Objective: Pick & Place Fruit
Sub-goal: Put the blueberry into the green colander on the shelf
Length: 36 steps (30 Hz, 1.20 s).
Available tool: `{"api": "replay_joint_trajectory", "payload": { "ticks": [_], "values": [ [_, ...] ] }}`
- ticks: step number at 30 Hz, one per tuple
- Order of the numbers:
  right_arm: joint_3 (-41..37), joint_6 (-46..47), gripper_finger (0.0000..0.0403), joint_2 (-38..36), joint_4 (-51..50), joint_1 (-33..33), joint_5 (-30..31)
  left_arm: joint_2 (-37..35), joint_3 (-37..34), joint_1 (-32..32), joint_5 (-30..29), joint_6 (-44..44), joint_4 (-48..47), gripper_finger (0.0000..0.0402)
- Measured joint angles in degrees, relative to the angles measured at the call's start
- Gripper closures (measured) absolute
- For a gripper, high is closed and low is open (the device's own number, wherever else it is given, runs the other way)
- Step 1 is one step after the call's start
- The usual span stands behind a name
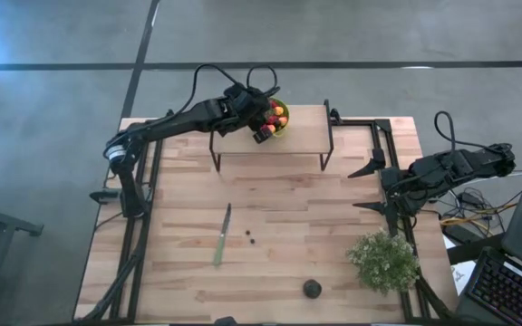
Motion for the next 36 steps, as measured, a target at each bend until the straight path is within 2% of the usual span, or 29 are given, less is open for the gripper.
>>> {"api": "replay_joint_trajectory", "payload": {
  "ticks": [9, 17, 27, 36],
  "values": [
    [0.0, 0.0, 0.0039, 0.0, 0.0, 0.0, 0.0, -0.26, 0.67, -0.61, 0.43, 0.77, -2.11, 0.0224],
    [0.01, 0.0, 0.0039, 0.06, 0.0, 0.02, 0.0, -2.15, 1.16, -3.63, 1.12, 0.37, -5.7, 0.0223],
    [-0.01, 0.0, 0.004, 0.04, 0.0, 0.0, 0.02, -2.23, 1.11, -10.86, 2.62, 0.98, -8.62, 0.0223],
    [0.0, 0.0, 0.0039, 0.04, 0.0, 0.01, 0.01, -2.27, -0.68, -18.85, 8.06, -3.22, -13.81, 0.0223]
  ]
}}
